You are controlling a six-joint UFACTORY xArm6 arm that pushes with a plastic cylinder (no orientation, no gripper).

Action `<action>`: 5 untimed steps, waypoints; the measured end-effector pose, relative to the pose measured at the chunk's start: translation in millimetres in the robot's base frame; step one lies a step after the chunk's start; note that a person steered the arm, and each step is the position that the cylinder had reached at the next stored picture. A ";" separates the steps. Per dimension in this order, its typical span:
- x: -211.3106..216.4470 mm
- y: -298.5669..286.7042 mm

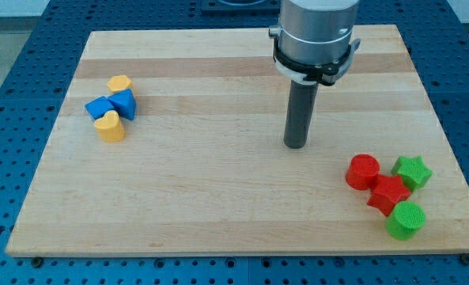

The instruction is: Nudge the yellow hexagon down a bit

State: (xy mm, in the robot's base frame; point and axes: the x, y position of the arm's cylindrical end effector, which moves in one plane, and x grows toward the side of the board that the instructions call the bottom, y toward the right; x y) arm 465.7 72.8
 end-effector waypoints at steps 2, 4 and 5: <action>-12.7 -9.1; -100.3 -124.2; -150.8 -184.6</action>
State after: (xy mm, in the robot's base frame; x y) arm 314.9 -111.8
